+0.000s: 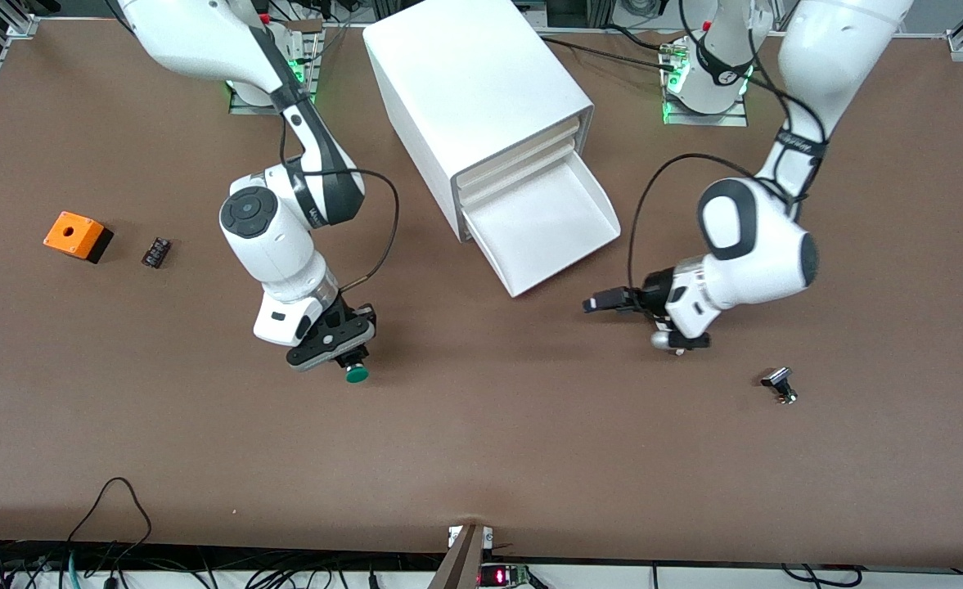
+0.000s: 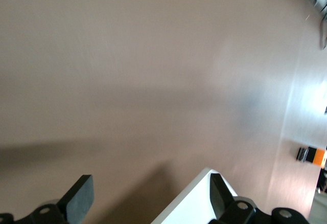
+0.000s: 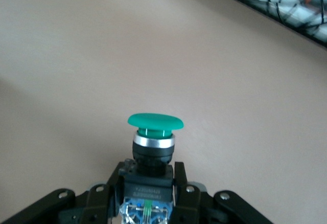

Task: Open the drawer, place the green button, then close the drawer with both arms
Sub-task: 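Release the drawer with the left gripper while the right gripper carries the button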

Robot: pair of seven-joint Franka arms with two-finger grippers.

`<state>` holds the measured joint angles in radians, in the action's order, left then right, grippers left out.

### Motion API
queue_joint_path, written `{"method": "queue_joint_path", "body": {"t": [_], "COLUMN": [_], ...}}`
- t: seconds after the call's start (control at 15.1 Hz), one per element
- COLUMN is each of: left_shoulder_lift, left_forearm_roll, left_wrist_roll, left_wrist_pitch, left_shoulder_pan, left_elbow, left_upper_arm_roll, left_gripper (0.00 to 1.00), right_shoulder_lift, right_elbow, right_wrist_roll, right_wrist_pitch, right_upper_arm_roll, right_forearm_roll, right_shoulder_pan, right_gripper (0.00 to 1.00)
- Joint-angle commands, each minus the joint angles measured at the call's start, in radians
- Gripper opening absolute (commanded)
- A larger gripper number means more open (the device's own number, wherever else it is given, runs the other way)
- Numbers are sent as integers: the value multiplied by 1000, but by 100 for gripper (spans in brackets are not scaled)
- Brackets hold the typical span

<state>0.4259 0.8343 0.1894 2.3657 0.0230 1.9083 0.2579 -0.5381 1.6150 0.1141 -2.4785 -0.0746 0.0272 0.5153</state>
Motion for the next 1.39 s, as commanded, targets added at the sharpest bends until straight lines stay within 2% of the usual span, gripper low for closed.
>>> {"method": "queue_joint_path", "body": {"t": [0.0, 0.07, 0.27, 0.4, 0.6, 0.8, 1.13, 1.33], "left_shoulder_lift": [-126, -160, -266, -335, -383, -415, -429, -426], "left_forearm_roll": [-71, -168, -461, -597, -716, -857, -886, -886], "left_wrist_roll": [-11, -10, 2, 2, 4, -5, -19, -22], "left_wrist_pitch": [21, 4, -150, -294, -509, -606, -634, -635], "left_shoulder_pan": [-55, -108, -165, -172, -167, -156, -156, -167], "left_elbow": [46, 46, 28, -26, -121, -157, -157, -160], "left_upper_arm_roll": [1, 3, 1, -47, -107, -115, -115, -108], "left_gripper": [100, 100, 100, 100, 100, 100, 100, 100], "right_shoulder_lift": [-39, -54, -111, -137, -148, -151, -177, -198], "right_elbow": [-215, -246, -326, -368, -374, -376, -376, -374], "right_wrist_roll": [33, 94, 284, 329, 409, 548, 754, 776], "right_wrist_pitch": [177, 174, 162, 162, 196, 258, 368, 397], "right_upper_arm_roll": [-2, -2, -2, -5, -5, -5, 9, 19], "right_forearm_roll": [-23, -33, -41, -43, -49, -44, -32, -41], "right_shoulder_pan": [96, 133, 205, 256, 330, 379, 419, 451], "right_gripper": [24, 24, 24, 24, 24, 26, 26, 26]}}
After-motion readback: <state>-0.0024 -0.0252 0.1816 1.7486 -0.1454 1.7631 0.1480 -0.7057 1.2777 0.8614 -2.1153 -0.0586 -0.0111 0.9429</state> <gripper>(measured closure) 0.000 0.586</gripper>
